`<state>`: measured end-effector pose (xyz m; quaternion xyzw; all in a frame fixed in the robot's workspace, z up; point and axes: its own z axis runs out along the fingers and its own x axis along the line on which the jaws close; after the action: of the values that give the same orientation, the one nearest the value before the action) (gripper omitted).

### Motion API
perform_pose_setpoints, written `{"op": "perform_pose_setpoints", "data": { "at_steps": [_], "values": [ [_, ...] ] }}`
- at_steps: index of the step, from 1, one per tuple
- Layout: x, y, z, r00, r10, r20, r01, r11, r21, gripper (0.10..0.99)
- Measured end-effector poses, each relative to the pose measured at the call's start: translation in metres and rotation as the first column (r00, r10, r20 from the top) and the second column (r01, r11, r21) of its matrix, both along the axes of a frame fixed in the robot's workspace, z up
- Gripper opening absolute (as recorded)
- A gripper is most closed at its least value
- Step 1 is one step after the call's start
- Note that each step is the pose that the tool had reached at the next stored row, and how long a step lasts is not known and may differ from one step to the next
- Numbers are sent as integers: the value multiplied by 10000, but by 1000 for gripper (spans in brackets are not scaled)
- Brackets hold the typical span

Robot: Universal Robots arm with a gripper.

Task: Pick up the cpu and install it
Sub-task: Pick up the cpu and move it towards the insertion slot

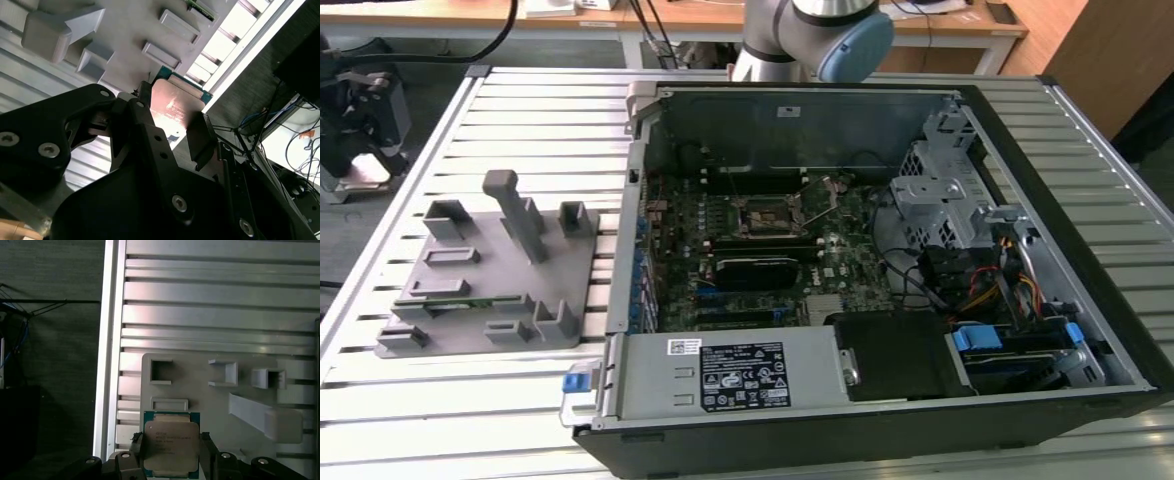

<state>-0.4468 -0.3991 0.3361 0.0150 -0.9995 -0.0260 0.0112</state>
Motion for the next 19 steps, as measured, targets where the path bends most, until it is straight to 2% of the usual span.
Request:
{"op": "perform_pose_setpoints", "data": {
  "at_steps": [19],
  "values": [
    [0, 78, 100, 10000, 0, -1, 0, 10000, -3, 525]
  ]
}}
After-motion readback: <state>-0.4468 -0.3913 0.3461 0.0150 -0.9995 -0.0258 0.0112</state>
